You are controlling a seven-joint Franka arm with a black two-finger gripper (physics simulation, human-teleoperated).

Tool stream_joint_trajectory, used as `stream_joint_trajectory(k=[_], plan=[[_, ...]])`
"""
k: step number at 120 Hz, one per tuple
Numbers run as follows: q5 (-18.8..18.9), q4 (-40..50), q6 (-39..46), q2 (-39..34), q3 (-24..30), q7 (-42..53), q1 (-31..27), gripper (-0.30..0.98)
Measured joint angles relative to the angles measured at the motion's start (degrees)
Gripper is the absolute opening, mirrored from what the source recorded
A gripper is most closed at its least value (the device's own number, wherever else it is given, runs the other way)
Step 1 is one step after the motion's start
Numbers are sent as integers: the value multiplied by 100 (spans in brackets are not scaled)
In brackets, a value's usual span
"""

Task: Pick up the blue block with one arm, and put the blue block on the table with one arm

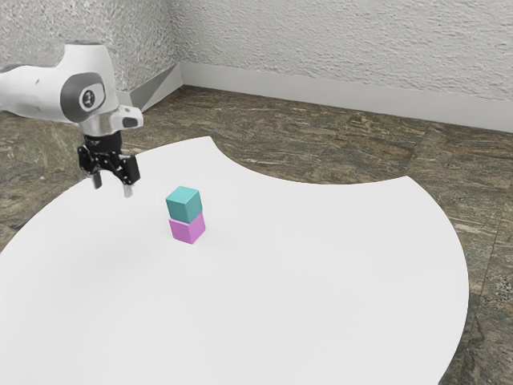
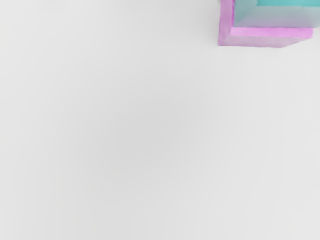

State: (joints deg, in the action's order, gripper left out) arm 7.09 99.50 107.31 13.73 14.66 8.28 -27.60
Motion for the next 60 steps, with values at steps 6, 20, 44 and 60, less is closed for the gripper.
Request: stream_joint_trajectory(k=[6,20,44,60], plan=[[-20,-15,119,26,3,-94,64,69],[-54,300,359,-143,68,-310,113,69],[-78,1342,1007,-642,97,-605,91,69],[-64,1007,1401,-285,91,-694,122,69]])
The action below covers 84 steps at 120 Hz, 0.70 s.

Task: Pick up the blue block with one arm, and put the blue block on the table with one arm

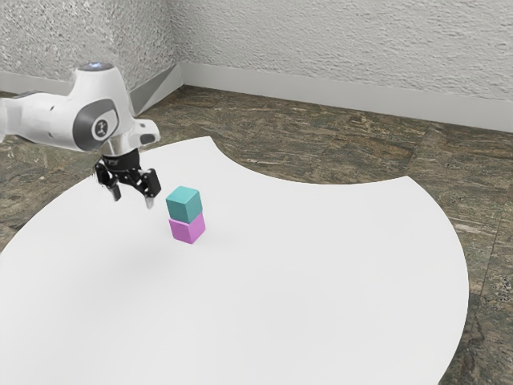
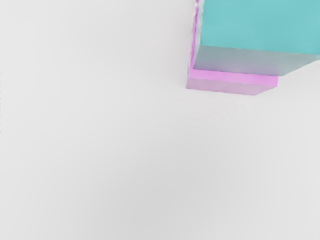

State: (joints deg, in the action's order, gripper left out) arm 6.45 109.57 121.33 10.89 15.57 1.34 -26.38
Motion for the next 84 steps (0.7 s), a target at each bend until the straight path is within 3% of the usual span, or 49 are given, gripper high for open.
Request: stream_joint_trajectory(k=[32,84], plan=[[3,-1714,91,1389,-2,-43,407,69],[62,-2057,45,2033,-65,222,555,69]])
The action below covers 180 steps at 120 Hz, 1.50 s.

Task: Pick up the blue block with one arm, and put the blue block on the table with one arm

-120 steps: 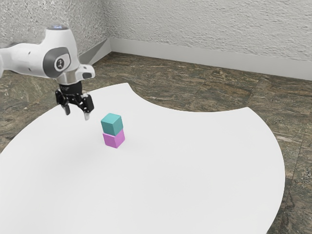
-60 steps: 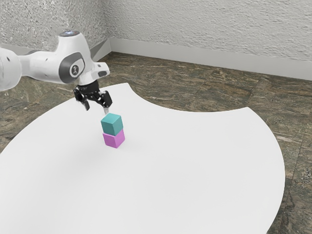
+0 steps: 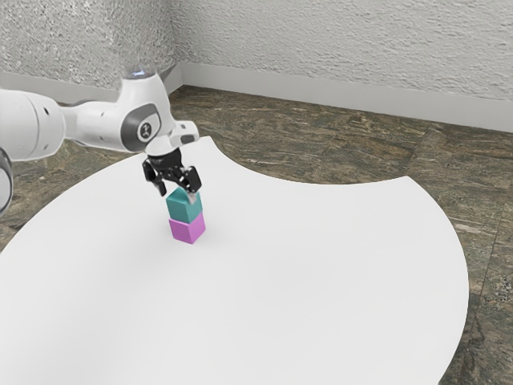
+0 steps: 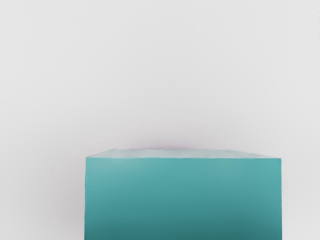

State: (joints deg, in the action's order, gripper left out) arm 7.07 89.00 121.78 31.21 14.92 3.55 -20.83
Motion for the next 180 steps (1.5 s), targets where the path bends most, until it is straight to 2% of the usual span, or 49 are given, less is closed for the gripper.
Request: stream_joint_trajectory(k=[30,82,110,127,137,160,180], plan=[[2,-78,-1,182,1,151,9,67],[-3,-109,-1,232,2,297,44,43],[20,-113,1,181,11,322,115,38],[4,-316,2,230,19,312,853,37],[1,-435,5,550,15,293,1149,36],[6,-536,13,902,11,257,1245,36],[7,-540,8,905,2,272,1281,53]])
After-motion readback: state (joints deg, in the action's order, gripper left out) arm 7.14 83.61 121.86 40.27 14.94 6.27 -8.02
